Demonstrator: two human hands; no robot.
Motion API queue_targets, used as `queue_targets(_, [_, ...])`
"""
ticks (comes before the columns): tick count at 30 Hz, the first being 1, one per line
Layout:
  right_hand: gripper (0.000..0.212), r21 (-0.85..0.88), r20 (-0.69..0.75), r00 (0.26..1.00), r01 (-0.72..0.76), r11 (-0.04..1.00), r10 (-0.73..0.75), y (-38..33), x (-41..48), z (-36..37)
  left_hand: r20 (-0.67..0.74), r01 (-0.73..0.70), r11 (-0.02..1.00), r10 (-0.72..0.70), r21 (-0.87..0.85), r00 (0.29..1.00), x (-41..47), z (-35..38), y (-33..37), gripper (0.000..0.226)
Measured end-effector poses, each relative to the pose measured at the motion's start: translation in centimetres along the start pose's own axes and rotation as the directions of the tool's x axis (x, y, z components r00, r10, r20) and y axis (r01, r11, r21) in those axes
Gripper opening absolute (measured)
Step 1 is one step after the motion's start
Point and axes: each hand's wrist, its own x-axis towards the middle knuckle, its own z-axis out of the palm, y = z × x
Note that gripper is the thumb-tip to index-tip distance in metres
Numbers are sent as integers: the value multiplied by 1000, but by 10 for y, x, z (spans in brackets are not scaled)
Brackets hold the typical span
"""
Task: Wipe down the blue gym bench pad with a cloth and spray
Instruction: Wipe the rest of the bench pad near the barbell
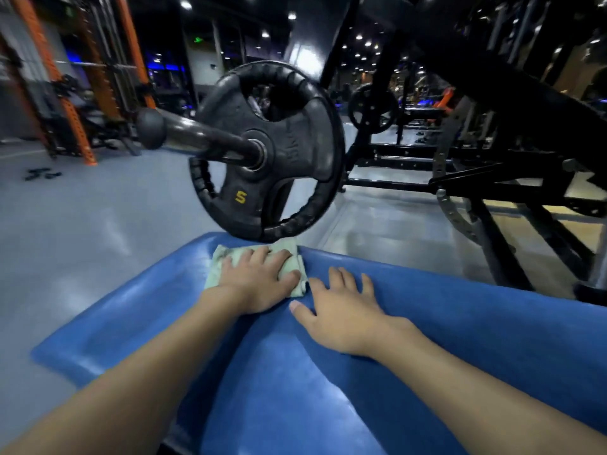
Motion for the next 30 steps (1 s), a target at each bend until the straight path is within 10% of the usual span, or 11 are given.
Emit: queue_targets(30, [73, -51, 47, 996, 79, 996, -76, -65, 46, 13, 159, 332, 919, -303, -214, 940, -4, -21, -192, 66])
